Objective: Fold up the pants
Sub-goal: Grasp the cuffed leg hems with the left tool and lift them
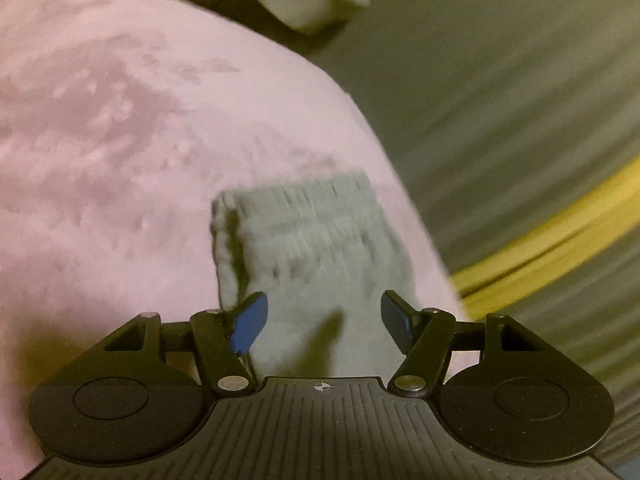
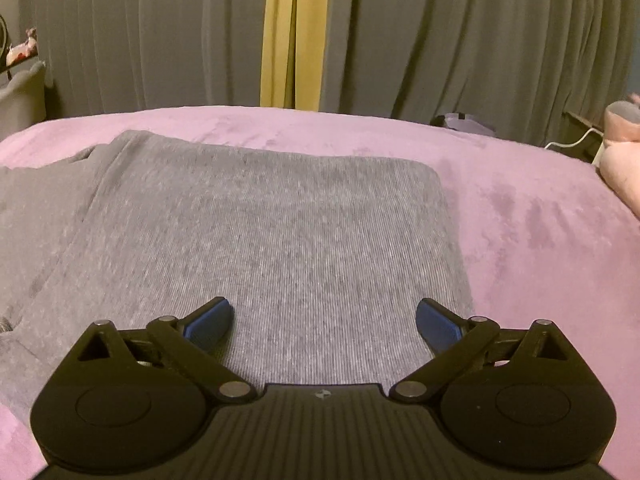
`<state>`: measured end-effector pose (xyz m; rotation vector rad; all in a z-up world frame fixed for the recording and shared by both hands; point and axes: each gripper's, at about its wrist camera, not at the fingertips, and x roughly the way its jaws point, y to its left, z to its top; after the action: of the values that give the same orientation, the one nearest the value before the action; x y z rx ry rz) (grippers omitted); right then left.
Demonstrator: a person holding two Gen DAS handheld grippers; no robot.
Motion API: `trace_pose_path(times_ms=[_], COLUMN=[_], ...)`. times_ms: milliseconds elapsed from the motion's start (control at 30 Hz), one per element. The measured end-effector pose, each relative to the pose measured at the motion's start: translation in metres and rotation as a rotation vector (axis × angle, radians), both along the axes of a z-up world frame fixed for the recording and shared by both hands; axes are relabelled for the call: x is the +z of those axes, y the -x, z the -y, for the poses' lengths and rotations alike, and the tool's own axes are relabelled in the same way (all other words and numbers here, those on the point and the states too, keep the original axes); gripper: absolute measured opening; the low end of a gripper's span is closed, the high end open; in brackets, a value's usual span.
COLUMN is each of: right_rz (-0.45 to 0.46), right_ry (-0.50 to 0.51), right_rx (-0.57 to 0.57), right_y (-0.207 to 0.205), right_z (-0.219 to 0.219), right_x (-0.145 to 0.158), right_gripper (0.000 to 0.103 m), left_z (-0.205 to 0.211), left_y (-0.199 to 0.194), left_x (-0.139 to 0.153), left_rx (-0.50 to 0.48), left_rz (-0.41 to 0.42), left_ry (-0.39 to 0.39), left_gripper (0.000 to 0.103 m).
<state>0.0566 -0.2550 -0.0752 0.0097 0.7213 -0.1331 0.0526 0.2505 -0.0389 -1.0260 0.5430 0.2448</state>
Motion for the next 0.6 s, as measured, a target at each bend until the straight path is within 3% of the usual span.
trace_pose_path(times_ms=[67,167,267,367,500,600], right_rz=[0.016,0.042,0.057,0.062,0.072,0.075], right_ry=[-0.014,-0.03,-0.023,-0.032,-0.032,-0.034], right_rx=[-0.012,-0.024,-0.019,-0.018,-0.018,-0.019], right_y=[-0.001,0.001,0.001,-0.001,-0.001,-0.001], right_z=[0.0,0.001,0.0,0.001,0.0,0.0], right_x=[-0.003,-0.005,-0.007,-0.008,-0.009,-0.01], right_gripper=[0.099,0.099,0.099,0.099,0.099,0.099], left_z=[-0.015,-0.023,-0.031,-0.034,-0.048,-0.044], left_y=[0.003,0.004,0.004,0.013,0.006,-0.006], left_x=[-0.013,-0.021,-0.025,-0.017,-0.039,-0.043], left_rx=[0.014,0.021,0.01,0.08,0.051,0.018], left_rz=[0.045,0.073,0.084,0.038,0.053,0.04], left_ry=[0.127,0.209,0.21,0.106,0.258,0.242], left_gripper=[0.07,0.07,0.071,0.076,0.077,0.08])
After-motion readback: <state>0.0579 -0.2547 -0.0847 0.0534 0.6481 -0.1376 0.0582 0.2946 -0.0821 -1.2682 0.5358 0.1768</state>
